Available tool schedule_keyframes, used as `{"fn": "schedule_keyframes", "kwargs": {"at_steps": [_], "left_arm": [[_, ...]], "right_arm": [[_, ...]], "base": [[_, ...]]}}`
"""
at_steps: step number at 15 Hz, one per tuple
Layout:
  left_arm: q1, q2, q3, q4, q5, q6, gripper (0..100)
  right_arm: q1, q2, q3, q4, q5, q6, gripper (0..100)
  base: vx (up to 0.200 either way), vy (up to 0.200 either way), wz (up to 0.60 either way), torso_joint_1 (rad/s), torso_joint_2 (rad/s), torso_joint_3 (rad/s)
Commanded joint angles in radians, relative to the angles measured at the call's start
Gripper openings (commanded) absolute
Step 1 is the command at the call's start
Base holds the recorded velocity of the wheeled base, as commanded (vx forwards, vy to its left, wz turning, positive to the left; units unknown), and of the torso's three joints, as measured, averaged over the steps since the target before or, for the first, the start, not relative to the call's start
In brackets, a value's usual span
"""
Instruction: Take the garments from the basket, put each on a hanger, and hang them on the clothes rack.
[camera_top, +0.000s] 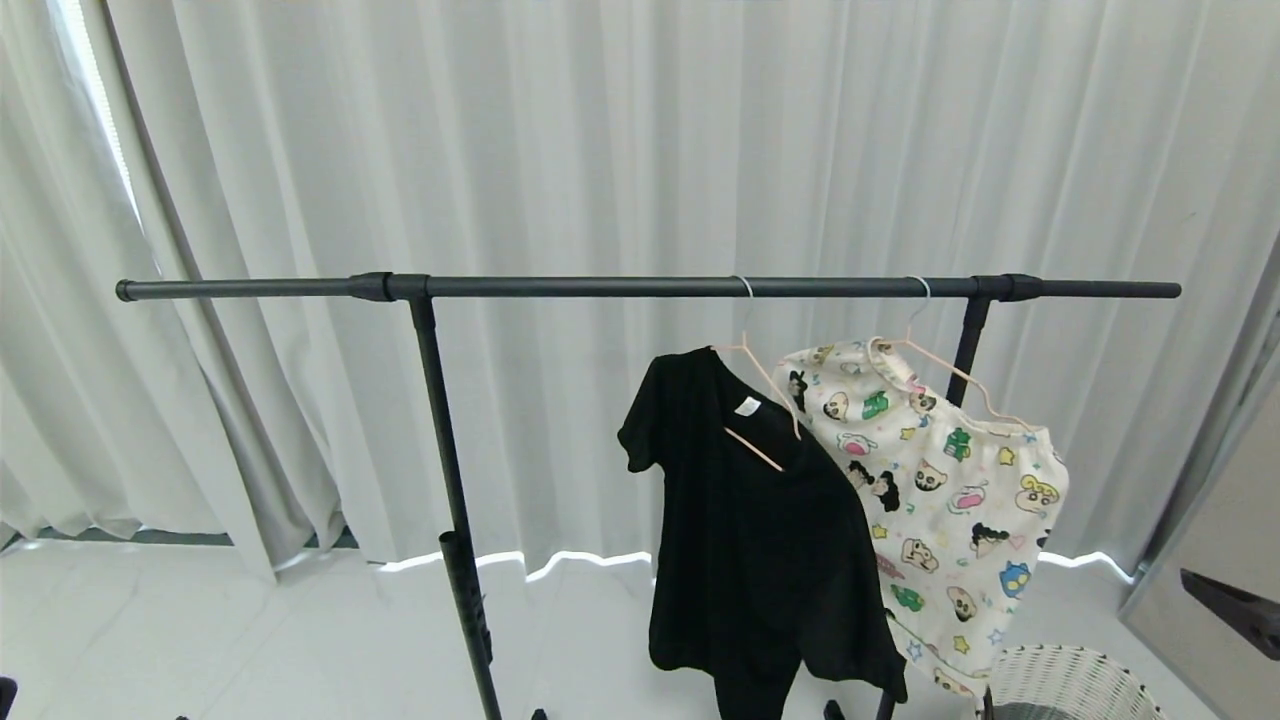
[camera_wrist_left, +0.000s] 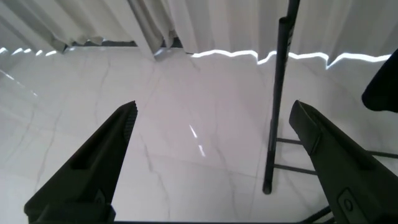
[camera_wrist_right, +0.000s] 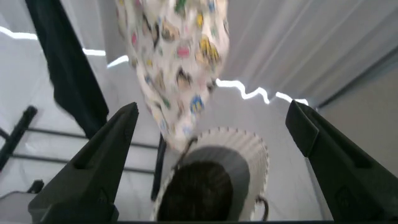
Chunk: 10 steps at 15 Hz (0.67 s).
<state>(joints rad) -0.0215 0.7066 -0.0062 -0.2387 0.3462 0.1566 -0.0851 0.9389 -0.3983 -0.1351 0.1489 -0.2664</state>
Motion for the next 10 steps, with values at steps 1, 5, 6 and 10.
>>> {"fn": "schedule_keyframes", "kwargs": {"at_steps": [1,5,6,10], "left_arm": [[0.003,-0.334,0.006,0.202,0.010,0.018,100],[0.020,-0.434,0.006,0.213,0.036,0.023,100],[0.020,-0.450,0.006,0.213,0.036,0.021,100],[0.015,-0.547,0.006,0.213,0.033,0.026,100]], "right_arm": [[-0.008,-0.061,0.055,0.000,-0.037,-0.014,100],[-0.007,-0.132,0.125,0.000,-0.066,-0.016,100],[-0.004,-0.160,0.151,0.000,-0.060,-0.016,100],[-0.002,-0.259,0.237,-0.001,0.061,-0.028,100]], "base": [[-0.200,0.000,0.00,0.002,0.00,0.007],[-0.200,0.000,0.00,0.004,0.00,0.002],[-0.200,0.000,0.00,0.007,0.00,0.012],[-0.200,0.000,0.00,0.005,0.00,0.000]]}}
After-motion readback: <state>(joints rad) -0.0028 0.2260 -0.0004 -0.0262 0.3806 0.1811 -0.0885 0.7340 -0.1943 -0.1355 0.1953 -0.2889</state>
